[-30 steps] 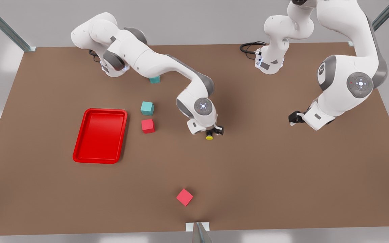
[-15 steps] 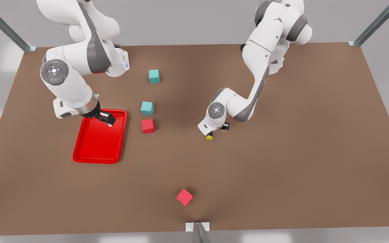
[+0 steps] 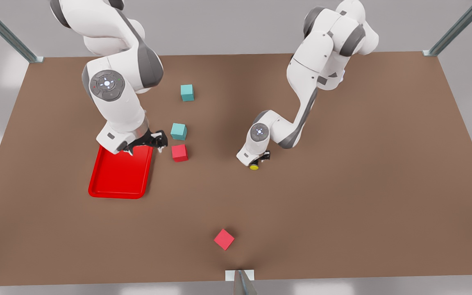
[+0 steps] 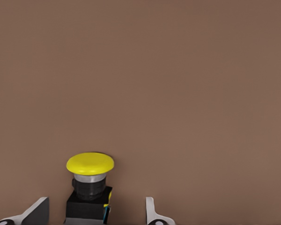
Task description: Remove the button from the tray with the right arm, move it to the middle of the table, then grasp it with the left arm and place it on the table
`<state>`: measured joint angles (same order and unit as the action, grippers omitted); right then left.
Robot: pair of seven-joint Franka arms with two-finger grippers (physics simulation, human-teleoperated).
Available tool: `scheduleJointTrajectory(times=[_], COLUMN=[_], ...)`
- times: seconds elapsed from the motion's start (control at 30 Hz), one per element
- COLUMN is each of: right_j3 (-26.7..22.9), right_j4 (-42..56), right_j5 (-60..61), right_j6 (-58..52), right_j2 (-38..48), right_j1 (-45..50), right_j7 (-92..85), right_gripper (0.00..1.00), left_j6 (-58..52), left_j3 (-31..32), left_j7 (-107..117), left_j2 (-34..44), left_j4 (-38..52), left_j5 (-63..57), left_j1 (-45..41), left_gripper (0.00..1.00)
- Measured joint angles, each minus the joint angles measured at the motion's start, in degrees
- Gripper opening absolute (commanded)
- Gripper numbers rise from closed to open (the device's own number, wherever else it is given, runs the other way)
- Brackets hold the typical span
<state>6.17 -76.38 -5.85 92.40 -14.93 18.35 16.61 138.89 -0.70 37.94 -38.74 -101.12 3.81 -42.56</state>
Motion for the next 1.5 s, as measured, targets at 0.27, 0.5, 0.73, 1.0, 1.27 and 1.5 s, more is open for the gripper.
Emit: scheduleJointTrajectory(times=[0.27, 0.5, 0.73, 1.0, 1.27, 1.5], right_j3=[-0.02, 0.15, 0.22, -0.26, 0.17, 0.23], right_j4=[0.19, 0.15, 0.07, 0.22, 1.78, 1.92], right_j5=[0.89, 1.28, 1.33, -0.18, -0.22, 3.59], right_j6=[-0.4, -0.44, -0.5, -0.48, 1.45, 2.05], right_j2=[-0.08, -0.08, -0.08, -0.99, -1.79, -1.77], right_j1=[-1.54, -1.05, -0.84, -4.68, -9.37, -9.27], right_j7=[-5.62, -8.84, -11.03, -12.7, -13.85, -14.6], right_gripper=[1.0, 1.0, 1.0, 1.0, 1.0, 1.0], left_j6=[1.68, 2.11, 2.14, 1.67, -1.09, -19.31], left_j3=[0.0, -0.09, -0.16, -0.38, -2.82, -3.85], left_j7=[1.72, 2.26, 2.57, 3.46, 4.62, 18.6], left_j2=[-1.61, -1.63, -1.6, -1.39, 1.54, 1.15], left_j4=[0.02, 0.02, 0.16, 0.49, 3.74, 12.84], left_j5=[-0.01, 0.01, -0.06, -0.46, -0.6, -14.85], left_j1=[0.34, 1.13, 1.23, 1.17, 0.85, 0.0], left_gripper=[1.0, 0.72, 0.46, 0.43, 0.43, 0.43])
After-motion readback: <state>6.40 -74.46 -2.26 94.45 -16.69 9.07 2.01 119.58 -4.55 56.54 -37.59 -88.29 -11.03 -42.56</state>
